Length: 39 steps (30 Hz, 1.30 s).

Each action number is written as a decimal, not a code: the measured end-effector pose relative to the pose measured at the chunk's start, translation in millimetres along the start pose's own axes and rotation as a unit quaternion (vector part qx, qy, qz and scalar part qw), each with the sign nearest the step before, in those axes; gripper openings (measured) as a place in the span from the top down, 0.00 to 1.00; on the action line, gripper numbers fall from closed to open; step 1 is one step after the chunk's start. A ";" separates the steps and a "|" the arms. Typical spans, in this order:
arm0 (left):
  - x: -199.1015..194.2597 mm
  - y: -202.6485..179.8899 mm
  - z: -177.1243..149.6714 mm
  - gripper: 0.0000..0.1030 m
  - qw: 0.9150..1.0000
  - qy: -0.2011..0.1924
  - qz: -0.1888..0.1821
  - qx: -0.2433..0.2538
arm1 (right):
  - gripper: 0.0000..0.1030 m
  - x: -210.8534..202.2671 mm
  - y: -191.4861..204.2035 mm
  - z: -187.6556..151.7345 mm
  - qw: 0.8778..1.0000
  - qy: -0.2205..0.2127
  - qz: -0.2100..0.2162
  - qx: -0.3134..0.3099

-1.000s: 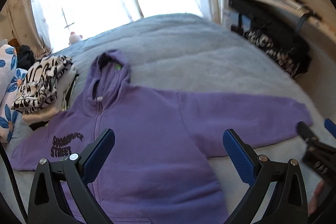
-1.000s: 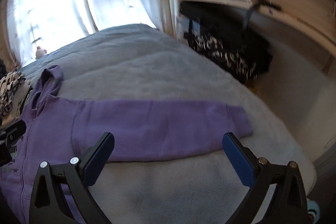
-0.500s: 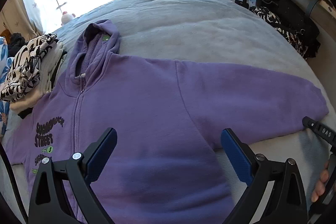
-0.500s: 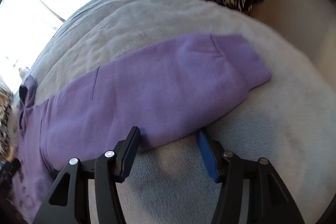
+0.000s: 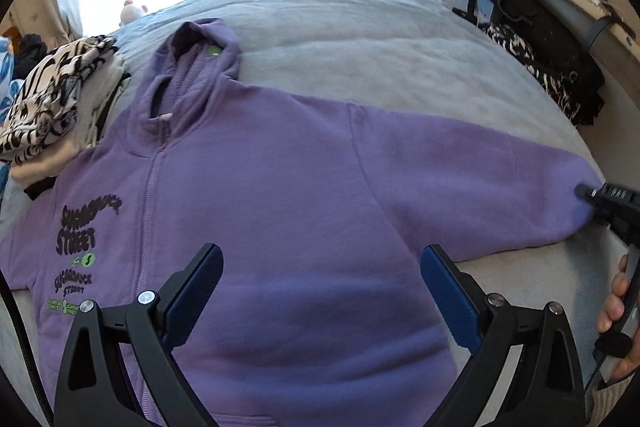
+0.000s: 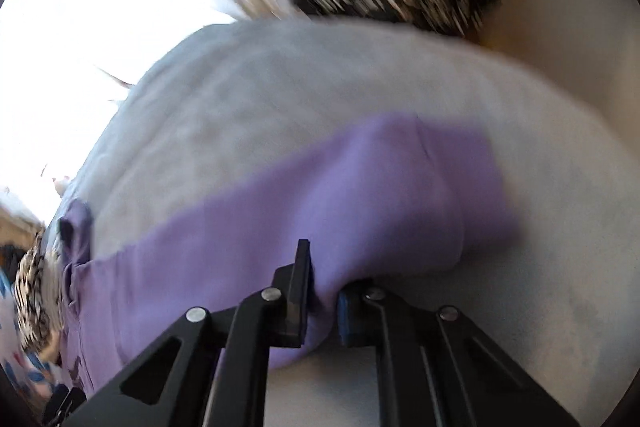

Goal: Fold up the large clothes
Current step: 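Grasp the cuff of the unprinted-side sleeve with the right gripper, then fold the held sleeve across the hoodie body toward the zipper, release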

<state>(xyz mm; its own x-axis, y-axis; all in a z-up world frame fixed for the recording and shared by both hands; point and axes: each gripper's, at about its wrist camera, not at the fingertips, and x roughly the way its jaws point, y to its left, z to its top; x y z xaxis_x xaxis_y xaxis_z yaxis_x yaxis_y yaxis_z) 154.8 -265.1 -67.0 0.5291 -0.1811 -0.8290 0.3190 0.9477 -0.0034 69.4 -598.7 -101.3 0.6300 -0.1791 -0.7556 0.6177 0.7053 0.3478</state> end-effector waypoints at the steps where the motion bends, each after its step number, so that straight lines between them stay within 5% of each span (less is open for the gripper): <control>1: -4.1 7.1 -2.0 0.04 1.000 -0.004 0.000 -0.005 | 0.90 -9.6 11.8 -0.7 1.000 -0.012 0.014 -0.015; 4: -18.6 34.5 -9.4 0.04 0.999 -0.017 0.010 -0.027 | 0.90 -49.1 79.4 -11.6 0.989 -0.051 0.088 -0.104; 10: -39.0 87.2 -26.9 0.04 0.996 -0.037 0.045 -0.061 | 0.88 -78.8 206.7 -88.0 0.939 -0.034 0.185 -0.287; 13: -41.6 113.0 -39.8 0.04 0.994 -0.039 0.069 -0.074 | 0.79 -55.9 242.6 -141.8 0.916 0.024 0.191 -0.352; 17: -33.1 136.8 -55.2 0.04 0.993 -0.021 0.078 -0.088 | 0.69 -6.2 252.1 -194.6 0.903 0.142 0.172 -0.366; 20: -26.3 145.6 -64.0 0.04 0.993 -0.007 0.072 -0.098 | 0.67 7.7 238.8 -212.8 0.909 0.199 0.181 -0.318; 29: -11.1 156.1 -75.7 0.04 0.990 0.030 -0.016 -0.134 | 0.66 -9.1 172.2 -204.7 0.947 0.189 0.222 -0.137; 33: -4.0 177.8 -85.4 0.08 0.976 0.047 -0.084 -0.195 | 0.66 -15.6 161.0 -207.8 0.959 0.158 0.208 -0.112; 39: 14.8 192.6 -94.5 0.38 0.946 0.072 -0.180 -0.261 | 0.66 -10.9 152.6 -217.2 0.964 0.151 0.188 -0.112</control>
<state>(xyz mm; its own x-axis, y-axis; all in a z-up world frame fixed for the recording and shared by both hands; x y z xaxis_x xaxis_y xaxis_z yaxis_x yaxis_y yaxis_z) 149.8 -60.4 -132.7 0.3361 -0.5144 -0.7889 0.0073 0.8391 -0.5440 54.5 -340.1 -160.6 0.6028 0.3017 -0.7387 0.2339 0.8183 0.5250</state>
